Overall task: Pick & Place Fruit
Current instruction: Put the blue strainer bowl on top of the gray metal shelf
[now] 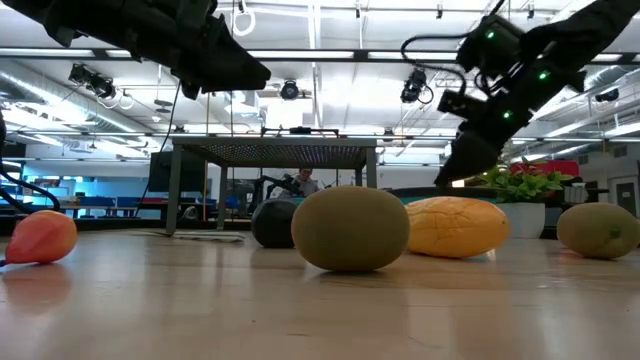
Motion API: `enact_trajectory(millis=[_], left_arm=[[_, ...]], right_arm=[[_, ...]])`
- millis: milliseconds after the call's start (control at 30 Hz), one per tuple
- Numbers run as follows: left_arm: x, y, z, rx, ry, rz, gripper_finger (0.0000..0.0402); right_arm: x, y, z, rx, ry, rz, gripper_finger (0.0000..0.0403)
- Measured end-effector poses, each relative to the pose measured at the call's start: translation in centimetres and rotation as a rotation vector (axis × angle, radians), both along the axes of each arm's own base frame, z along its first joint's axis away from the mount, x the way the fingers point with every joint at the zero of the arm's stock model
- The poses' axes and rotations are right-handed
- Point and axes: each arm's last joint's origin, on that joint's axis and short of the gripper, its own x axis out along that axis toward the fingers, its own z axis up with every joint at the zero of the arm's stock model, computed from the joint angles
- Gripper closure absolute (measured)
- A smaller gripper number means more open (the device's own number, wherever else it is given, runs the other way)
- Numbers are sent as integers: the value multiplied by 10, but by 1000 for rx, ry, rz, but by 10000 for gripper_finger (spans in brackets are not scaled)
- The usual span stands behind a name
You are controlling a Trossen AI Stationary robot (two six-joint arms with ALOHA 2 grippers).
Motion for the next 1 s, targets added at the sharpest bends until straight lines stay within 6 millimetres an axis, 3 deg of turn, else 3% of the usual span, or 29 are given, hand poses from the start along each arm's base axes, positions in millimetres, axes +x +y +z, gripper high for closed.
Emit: enact_trajectory(millis=[200,500,833,1000], left_arm=[[0,-1,-1,20,18,-35,255],[-1,-1,-5,39,72,-62,255],[-3,-2,-13,56,169,-100,255],[-4,-1,-14,62,181,-88,255]], right_arm=[[12,-22,2,145,55,-65,179],[35,-33,20,256,170,-75,179],[52,-39,-2,309,283,-78,181],[54,-41,-7,296,305,-75,211]])
